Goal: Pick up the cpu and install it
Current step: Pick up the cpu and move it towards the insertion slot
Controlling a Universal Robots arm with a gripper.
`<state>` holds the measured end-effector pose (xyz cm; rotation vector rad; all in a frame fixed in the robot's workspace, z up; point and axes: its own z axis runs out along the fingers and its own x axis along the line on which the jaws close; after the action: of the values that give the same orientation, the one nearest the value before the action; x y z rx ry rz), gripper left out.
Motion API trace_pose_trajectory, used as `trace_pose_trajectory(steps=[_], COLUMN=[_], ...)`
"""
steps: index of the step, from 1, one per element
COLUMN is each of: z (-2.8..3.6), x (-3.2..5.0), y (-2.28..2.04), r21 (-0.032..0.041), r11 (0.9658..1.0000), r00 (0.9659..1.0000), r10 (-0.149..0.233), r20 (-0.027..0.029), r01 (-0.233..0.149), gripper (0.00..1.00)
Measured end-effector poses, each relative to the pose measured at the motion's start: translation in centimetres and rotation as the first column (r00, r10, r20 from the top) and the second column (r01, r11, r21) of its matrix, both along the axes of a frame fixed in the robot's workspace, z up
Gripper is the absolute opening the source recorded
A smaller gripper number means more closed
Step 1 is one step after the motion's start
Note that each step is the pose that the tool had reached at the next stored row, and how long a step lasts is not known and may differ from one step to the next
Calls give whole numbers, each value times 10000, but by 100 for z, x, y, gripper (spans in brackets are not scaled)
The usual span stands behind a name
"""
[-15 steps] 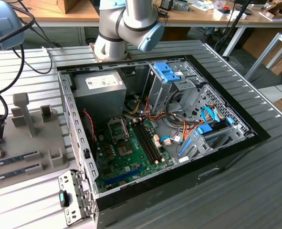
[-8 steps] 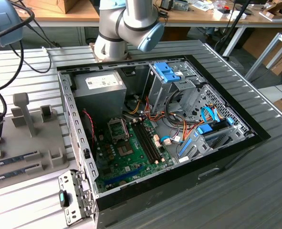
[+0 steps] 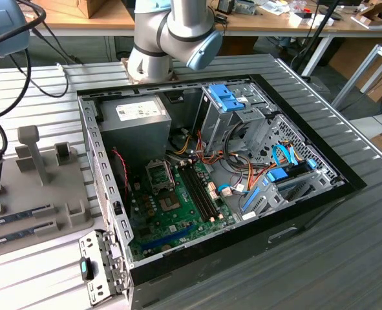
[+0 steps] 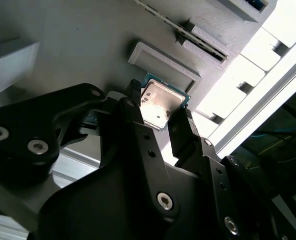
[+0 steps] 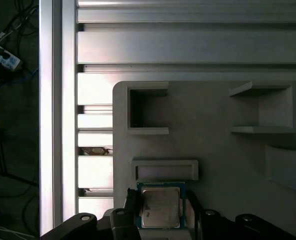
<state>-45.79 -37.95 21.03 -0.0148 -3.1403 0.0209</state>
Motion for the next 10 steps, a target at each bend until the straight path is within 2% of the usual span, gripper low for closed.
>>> trace_pose_trajectory(steps=[10], z=[116], x=[0], y=[0], r21=[0], r11=[10000], r00=[10000], r10=[1], r20=[0], r01=[-1], gripper=[47])
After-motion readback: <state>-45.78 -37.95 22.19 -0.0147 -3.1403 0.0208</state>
